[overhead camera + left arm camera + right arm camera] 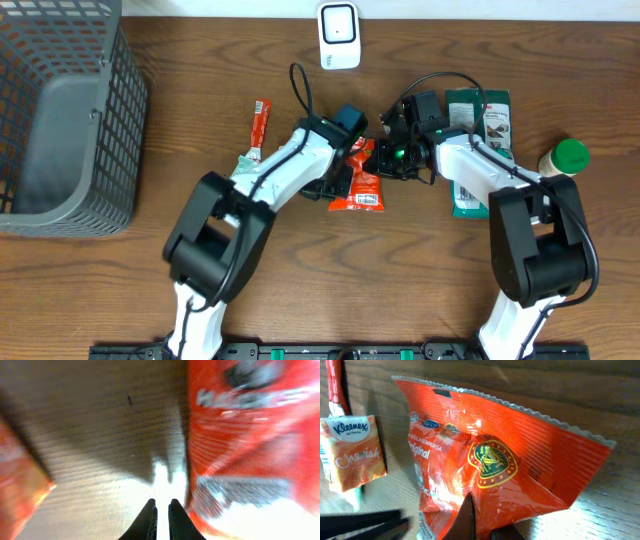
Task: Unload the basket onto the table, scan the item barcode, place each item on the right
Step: 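Pass the Hacks bag from the left gripper to the right gripper, then carry the Hacks bag with the right gripper toward the scanner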
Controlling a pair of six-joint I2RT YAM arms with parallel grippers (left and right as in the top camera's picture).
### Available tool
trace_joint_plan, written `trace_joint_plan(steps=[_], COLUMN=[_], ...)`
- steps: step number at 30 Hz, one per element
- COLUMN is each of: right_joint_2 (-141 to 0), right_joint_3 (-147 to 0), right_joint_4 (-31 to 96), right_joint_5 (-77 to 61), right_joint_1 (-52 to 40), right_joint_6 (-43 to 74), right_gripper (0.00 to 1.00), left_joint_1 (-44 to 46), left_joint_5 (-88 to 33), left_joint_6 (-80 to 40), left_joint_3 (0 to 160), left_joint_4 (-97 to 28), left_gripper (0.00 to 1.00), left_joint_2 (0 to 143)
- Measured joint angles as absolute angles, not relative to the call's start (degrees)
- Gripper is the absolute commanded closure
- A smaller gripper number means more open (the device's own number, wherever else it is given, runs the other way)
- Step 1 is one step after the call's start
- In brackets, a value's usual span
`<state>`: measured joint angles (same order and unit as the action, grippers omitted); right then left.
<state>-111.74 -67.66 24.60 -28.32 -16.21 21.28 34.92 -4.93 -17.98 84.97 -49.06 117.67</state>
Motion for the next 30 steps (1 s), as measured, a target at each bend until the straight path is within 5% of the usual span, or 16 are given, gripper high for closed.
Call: trace_joint_plan(steps=[6,15,25,30], right_joint_2=[-104.1,-88.1,-91.8,-100.0], right_joint_3=[-67.3,-70.0,-100.2,-120.2], right_joint_4=[24.8,28.3,47.9,56.5], right_joint_5=[-22.8,-19.4,-12.6,-7.1], right_joint_1=[-16.2,-16.2,-22.9,-28.5], right_joint_6=[16.9,11.0,1.4,-4.8], right_gripper=[0.99,0.99,0.99,0.99], left_joint_1=[33.9,20.9,1.8,-2.2], left_joint_5=[-4.4,-1.1,0.2,0.4], left_joint_6=[-18.0,-18.0,-18.2,-18.0], left_joint_3=[85.2,86.2,86.2,86.2], left_joint_4=[-48.9,-49.1,-49.3,-49.5], left_gripper=[0.66,0.57,0.41,0.18], left_joint_2=[102.9,80.9,73.9,74.0])
